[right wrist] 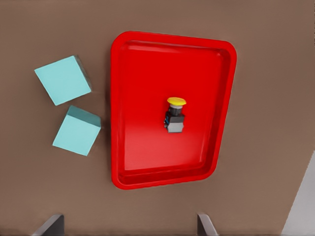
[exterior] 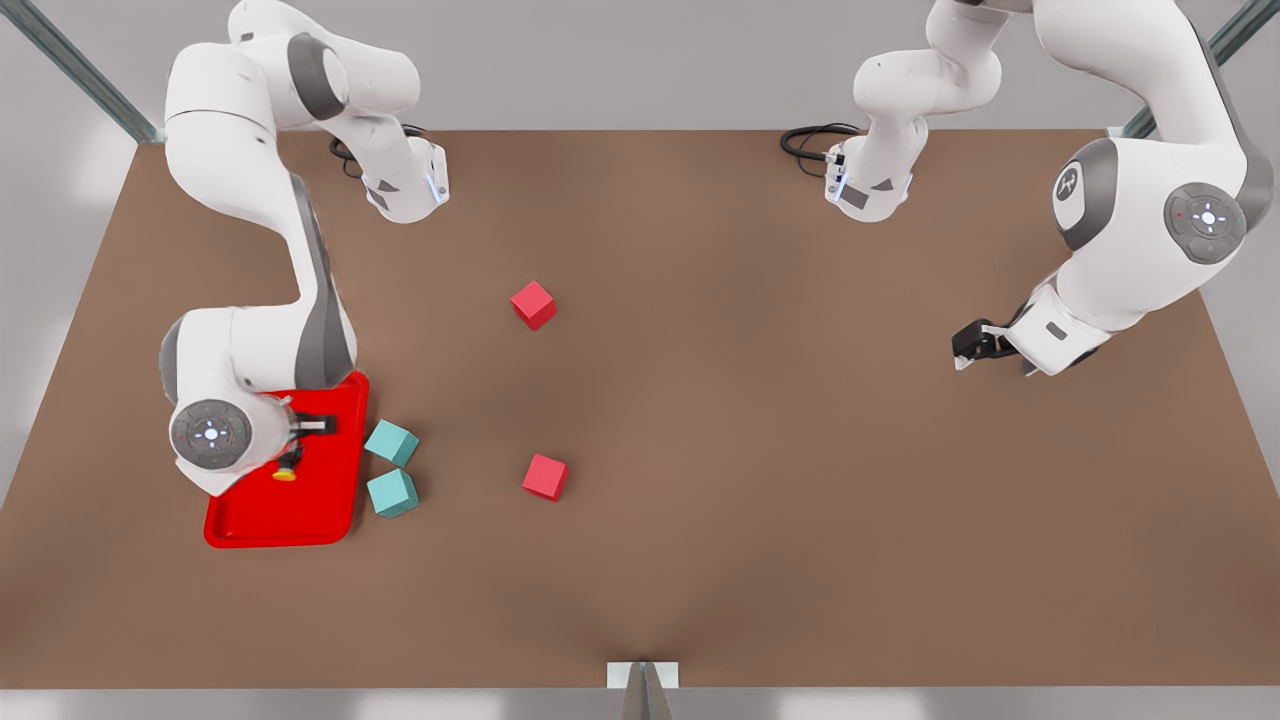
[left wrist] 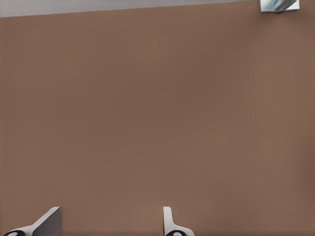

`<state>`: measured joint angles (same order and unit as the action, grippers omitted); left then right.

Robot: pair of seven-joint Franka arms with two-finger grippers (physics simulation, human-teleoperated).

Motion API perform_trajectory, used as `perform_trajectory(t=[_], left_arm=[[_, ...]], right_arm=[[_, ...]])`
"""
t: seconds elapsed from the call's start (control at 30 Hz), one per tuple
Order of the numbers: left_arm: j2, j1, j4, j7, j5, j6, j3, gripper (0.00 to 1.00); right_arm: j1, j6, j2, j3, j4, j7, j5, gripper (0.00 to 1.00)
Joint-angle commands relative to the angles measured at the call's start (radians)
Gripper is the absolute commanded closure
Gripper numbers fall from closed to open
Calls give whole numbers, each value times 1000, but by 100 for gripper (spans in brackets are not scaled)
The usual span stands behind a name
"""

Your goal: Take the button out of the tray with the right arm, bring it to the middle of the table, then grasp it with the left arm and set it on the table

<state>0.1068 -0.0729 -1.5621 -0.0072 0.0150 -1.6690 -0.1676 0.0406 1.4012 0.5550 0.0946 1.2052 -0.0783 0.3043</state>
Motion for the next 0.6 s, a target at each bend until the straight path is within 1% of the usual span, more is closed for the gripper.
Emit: perform_trajectory(t=[0.0, 0.03, 0.1, 0.17, 0.2, 0.27, 0.4, 0.5, 0.57], left_arm=[[-1, 1, 0, -4, -1, 2, -1, 0], [-1, 1, 0, -7, 0, 3, -3, 0], [1, 13, 2, -30, 0, -3, -4, 0], [-4, 2, 2, -39, 3, 6, 0, 0], [1, 5, 0, -111, 0, 6, 2, 0], [17, 2, 0, -117, -1, 12, 2, 0], [19, 1, 0, -111, -4, 15, 5, 0], [11, -2, -1, -120, -3, 89, 7, 0], [56, -4, 0, -123, 0, 28, 7, 0]], right_arm=[[-31, -11, -14, 2, 0, 287, -31, 0], [-57, 42, -38, 2, 14, 285, -100, 0], [-59, 56, -38, 5, 19, 284, -102, 0], [-88, 134, -50, 5, 77, 279, -139, 0], [-107, 166, -46, 5, 96, 281, -154, 0], [-108, 200, -35, 5, 112, 282, -154, 0], [-125, 222, -17, -1, 112, 288, -203, 0], [-114, 211, -14, -3, 114, 288, -205, 0], [-117, 208, -12, -3, 111, 285, -205, 0]])
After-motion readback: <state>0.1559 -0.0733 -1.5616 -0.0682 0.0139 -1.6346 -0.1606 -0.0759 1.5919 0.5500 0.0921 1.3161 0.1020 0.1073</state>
